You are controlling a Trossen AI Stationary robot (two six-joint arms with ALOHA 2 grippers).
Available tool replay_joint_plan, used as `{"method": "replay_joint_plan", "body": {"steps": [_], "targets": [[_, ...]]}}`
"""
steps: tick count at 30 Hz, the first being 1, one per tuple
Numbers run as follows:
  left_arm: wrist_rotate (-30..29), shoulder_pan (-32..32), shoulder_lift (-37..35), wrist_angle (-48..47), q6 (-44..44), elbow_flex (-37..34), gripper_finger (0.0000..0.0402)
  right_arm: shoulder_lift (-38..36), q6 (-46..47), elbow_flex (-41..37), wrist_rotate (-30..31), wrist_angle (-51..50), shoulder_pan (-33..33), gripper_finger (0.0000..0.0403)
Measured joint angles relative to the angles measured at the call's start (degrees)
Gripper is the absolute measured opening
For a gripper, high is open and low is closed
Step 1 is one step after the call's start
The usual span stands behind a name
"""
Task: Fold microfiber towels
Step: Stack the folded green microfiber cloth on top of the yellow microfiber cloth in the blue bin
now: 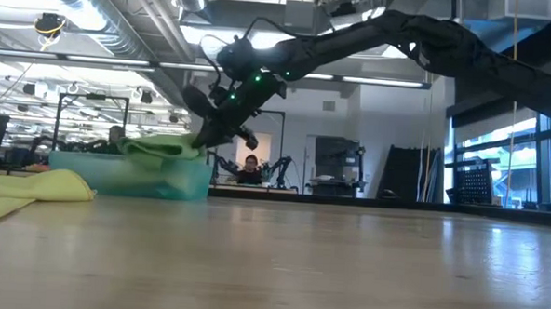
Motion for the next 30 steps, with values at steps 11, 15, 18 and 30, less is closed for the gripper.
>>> {"method": "replay_joint_plan", "body": {"steps": [11,15,18,30], "targets": [[-0.02,0.0,0.0,-0.02,-0.17,0.0,0.0126,1.19,0.04,-1.09,-7.28,0.79,-2.47,0.0047],[-0.07,0.02,0.0,-0.04,-0.14,0.0,0.0126,2.16,-0.23,-1.2,-9.79,0.3,-1.97,0.0063],[-0.11,0.02,0.0,-0.23,-0.12,0.0,0.0126,2.49,-2.99,-1.18,-9.65,1.57,-1.45,0.0065],[-0.08,0.02,0.0,-1.05,-0.12,0.0,0.0126,0.29,-8.76,0.08,-6.92,3.27,-2.6,0.0067]]}}
